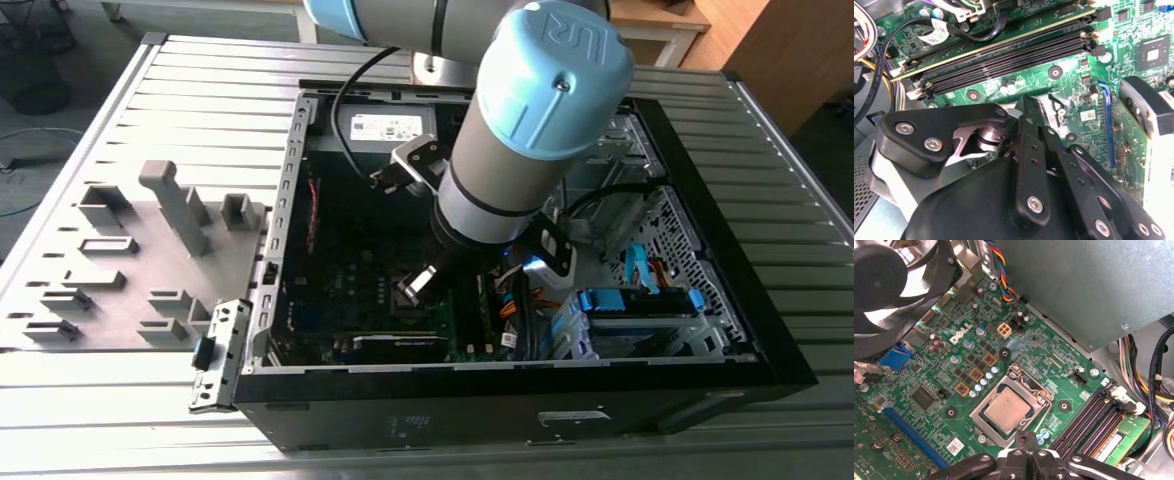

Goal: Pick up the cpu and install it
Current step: 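Install the first cpu locking lever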

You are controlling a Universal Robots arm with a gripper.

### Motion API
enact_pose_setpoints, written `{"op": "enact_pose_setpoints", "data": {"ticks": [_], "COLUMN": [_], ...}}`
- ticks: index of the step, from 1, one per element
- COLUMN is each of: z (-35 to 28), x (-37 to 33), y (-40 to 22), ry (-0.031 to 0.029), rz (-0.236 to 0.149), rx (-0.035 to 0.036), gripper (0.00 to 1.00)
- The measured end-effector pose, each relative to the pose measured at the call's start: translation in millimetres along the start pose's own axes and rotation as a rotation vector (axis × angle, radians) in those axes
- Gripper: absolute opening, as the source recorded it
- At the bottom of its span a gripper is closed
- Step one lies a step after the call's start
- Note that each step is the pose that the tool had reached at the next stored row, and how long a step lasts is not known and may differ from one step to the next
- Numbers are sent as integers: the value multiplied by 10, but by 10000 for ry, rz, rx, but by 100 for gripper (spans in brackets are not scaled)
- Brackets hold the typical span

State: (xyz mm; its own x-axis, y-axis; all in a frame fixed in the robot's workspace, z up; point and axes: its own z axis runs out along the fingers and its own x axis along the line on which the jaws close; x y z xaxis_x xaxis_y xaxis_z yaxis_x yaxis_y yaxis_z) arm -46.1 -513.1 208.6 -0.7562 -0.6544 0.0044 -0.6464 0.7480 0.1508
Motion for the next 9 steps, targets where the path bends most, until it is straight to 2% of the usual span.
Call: {"op": "enact_pose_setpoints", "data": {"ticks": [9], "z": [17], "x": [3], "y": [-6], "ry": [3], "rz": [1], "rx": [3], "gripper": [11]}}
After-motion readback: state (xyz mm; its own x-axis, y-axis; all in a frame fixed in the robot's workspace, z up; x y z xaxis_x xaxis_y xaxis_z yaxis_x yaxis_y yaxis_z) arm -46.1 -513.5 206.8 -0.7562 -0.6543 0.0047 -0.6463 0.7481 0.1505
